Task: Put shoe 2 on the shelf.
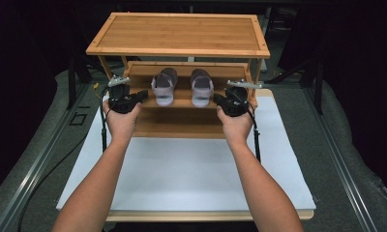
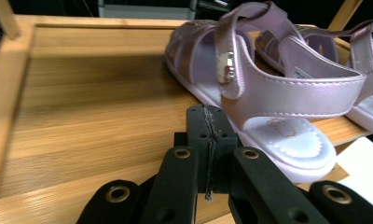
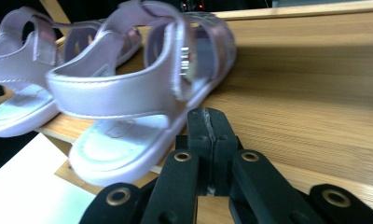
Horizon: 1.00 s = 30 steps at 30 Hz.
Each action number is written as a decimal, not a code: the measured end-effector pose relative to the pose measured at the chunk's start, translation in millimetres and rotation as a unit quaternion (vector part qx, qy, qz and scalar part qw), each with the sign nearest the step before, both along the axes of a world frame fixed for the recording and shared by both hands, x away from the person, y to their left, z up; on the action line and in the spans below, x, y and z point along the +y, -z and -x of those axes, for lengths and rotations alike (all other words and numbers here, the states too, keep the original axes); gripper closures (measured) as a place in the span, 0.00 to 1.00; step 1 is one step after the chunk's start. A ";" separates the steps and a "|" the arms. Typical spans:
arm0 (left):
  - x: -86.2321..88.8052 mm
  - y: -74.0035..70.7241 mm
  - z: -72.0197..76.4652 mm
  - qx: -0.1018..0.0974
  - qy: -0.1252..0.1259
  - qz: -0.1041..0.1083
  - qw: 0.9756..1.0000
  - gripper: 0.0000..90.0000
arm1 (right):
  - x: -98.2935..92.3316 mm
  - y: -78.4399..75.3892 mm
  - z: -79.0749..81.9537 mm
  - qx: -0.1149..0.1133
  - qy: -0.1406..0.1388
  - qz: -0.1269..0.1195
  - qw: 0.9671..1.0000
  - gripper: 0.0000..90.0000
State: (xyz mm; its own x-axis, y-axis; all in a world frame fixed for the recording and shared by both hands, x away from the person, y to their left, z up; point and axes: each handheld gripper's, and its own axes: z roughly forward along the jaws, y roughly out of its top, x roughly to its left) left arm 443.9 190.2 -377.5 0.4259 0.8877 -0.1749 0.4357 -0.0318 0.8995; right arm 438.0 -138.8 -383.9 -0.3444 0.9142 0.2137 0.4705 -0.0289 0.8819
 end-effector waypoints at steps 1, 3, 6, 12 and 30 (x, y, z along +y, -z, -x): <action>-4.0 1.4 -0.2 0.000 0.005 -0.001 1.000 1.00 | 3.3 1.1 -0.5 0.001 -0.032 -0.009 0.999 1.00; -6.6 1.9 -0.1 0.000 0.007 0.003 1.000 1.00 | 8.3 1.3 -0.2 -0.002 -0.020 -0.005 1.000 1.00; -9.7 1.6 -0.4 0.000 0.012 0.009 1.000 1.00 | 14.0 1.7 -0.5 -0.002 -0.033 -0.004 0.999 1.00; -11.2 0.3 -1.1 0.002 0.013 0.012 1.000 1.00 | 20.0 2.4 -3.8 0.003 -0.032 -0.011 0.999 1.00; -5.7 6.4 -14.3 0.030 0.007 0.039 0.999 1.00 | 38.8 2.3 -12.2 0.015 -0.004 -0.016 1.000 1.00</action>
State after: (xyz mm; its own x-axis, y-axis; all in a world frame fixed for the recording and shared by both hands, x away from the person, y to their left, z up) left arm 458.2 184.4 -383.9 0.4253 0.8642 -0.2690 0.4887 0.0310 0.8719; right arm 450.2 -100.0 -386.2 -0.3452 0.9036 0.2537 0.4975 -0.0530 0.8659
